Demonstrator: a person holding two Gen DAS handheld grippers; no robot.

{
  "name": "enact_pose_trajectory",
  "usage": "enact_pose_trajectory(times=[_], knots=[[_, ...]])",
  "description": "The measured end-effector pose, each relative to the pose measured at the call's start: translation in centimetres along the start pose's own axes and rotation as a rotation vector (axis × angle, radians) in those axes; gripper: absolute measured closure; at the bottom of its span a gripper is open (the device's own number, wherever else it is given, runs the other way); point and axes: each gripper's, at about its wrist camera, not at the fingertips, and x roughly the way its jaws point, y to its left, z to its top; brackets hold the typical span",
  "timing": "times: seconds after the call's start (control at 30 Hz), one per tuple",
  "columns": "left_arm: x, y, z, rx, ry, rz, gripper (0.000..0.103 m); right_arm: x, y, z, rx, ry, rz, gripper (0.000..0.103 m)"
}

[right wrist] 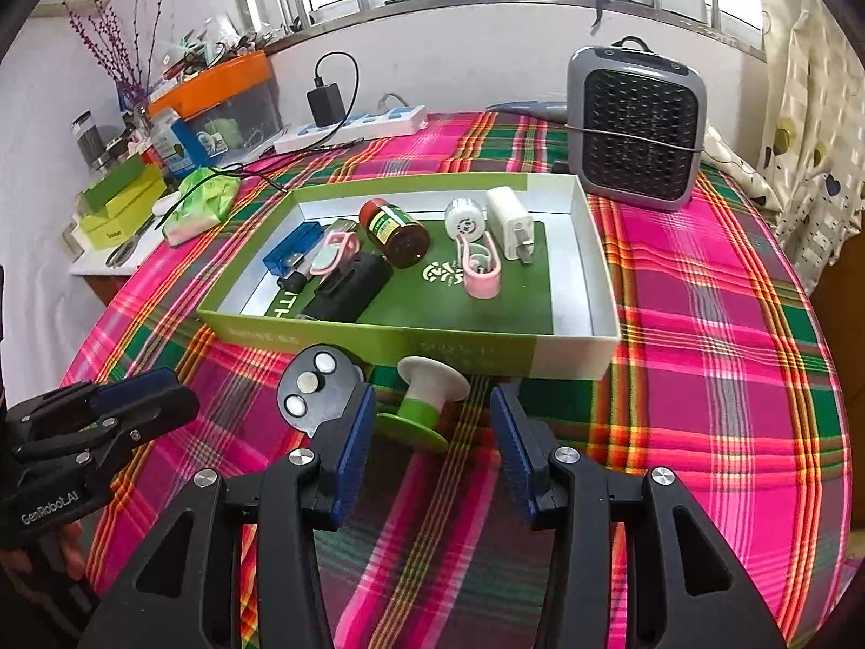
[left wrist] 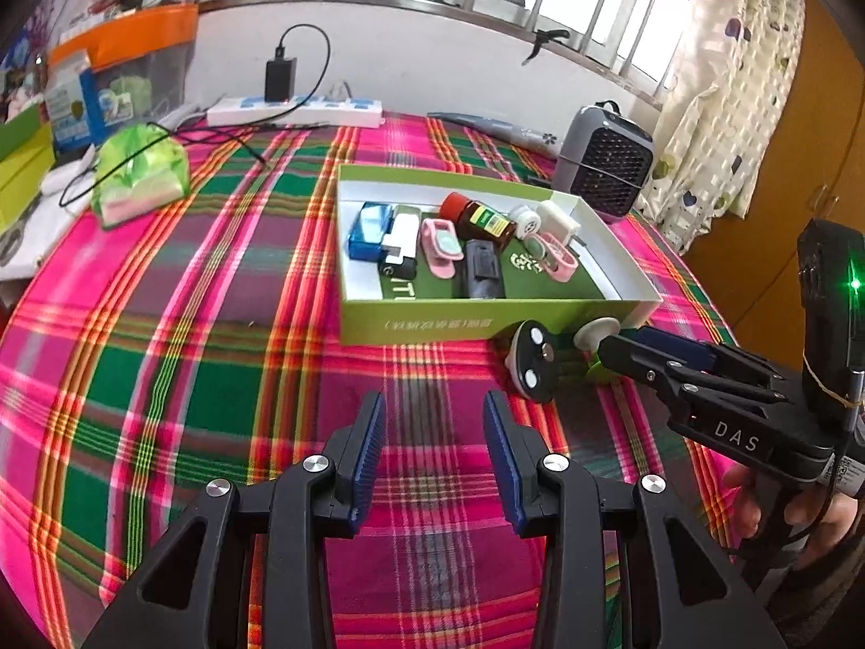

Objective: Organize rigid objects
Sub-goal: 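Move both grippers back and close the right gripper on the green-and-white spool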

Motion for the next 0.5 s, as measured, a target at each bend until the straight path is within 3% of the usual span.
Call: enact_pose_trajectory(times=[0.5], knots=[[0.4, 0.9, -0.2, -0.014, 0.011, -0.017, 0.067, 1.7, 0.9, -0.1, -0.024, 0.041, -0.068, 0.053]])
